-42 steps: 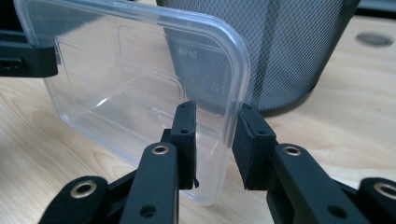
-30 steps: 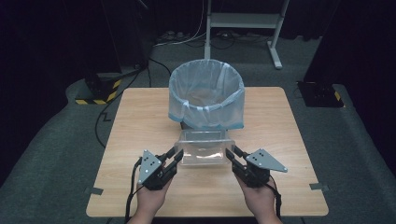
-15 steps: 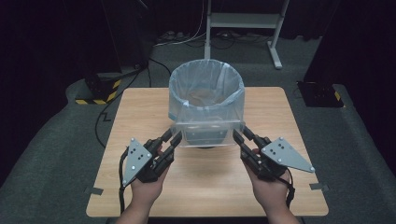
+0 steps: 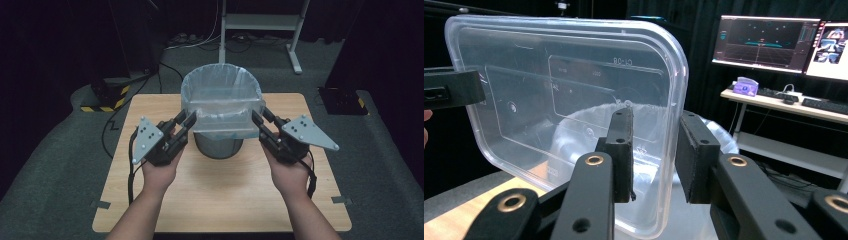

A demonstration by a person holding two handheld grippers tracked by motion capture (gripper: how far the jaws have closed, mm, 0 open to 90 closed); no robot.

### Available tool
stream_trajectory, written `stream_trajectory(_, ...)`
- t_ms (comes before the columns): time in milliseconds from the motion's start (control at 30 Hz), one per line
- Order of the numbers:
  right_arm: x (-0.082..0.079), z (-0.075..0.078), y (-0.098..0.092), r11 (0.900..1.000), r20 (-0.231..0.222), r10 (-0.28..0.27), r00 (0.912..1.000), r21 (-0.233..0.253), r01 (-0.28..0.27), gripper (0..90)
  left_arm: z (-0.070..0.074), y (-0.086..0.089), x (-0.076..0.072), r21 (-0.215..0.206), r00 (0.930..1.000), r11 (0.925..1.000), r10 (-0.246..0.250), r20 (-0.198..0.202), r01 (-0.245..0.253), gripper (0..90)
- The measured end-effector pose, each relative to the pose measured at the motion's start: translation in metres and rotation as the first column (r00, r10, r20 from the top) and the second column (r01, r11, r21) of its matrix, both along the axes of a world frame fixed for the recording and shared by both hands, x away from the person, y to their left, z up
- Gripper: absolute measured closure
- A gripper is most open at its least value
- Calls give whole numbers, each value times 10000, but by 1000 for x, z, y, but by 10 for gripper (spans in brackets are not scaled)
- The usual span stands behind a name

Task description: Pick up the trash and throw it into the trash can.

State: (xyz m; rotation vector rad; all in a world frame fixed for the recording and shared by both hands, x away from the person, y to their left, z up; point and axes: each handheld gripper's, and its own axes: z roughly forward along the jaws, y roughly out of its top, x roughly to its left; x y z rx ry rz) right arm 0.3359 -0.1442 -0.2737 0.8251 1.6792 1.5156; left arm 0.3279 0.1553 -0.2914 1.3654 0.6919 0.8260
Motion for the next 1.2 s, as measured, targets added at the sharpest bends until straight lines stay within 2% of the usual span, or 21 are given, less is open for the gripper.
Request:
stream_trajectory(133, 17, 10, 1, 9999, -121, -129, 9998, 48, 130, 704, 8, -1, 21, -109, 10000, 9999, 18, -44, -18, 739)
stream_trajectory(267, 39, 17, 2, 9996, -149, -216, 9997, 157, 219, 693, 14, 0, 41, -58, 10000, 10000, -10, 74, 10, 742)
stream_trajectory(367, 54, 19, 3, 9994, -284, -255, 9993, 242, 262, 693, 15, 0, 57, -49, 10000, 10000, -38, 73, 39, 744)
stream_trajectory(433, 63, 21, 4, 9992, -325, -317, 9990, 226, 325, 693, 15, 0, 67, -221, 10000, 9997, -78, 44, 79, 744)
stream_trajectory(467, 68, 21, 4, 9992, -339, -325, 9989, 207, 332, 693, 15, 1, 72, -99, 10000, 9999, -73, 43, 74, 745)
stream_trajectory(567, 81, 21, 6, 9992, -456, -353, 9983, 187, 362, 693, 15, 2, 84, -204, 10000, 9998, -48, 11, 48, 745)
stream_trajectory(633, 91, 20, 7, 9991, -549, -338, 9979, 246, 352, 693, 15, 3, 92, -74, 10000, 10000, -15, 33, 15, 746)
stream_trajectory(700, 99, 20, 8, 9990, -604, -357, 9975, 230, 371, 692, 14, 4, 100, -277, 10000, 9996, -6, -90, 3, 746)
stream_trajectory(800, 112, 20, 11, 9989, -677, -400, 9969, 212, 415, 692, 14, 6, 113, -281, 9999, 9996, -18, -138, 14, 746)
stream_trajectory(933, 127, 21, 15, 9986, -711, -537, 9960, -17, 538, 692, 12, 9, 132, -360, 9992, 9994, -14, -406, -1, 746)
stream_trajectory(1067, 141, 20, 18, 9977, -904, -675, 9936, -171, 663, 691, 9, 8, 145, -188, 9982, 9998, 66, -594, -78, 745)
stream_trajectory(1200, 150, 14, 18, 9971, -1192, -747, 9901, -205, 728, 688, 5, 7, 150, -141, 9975, 9998, 159, -684, -169, 741)
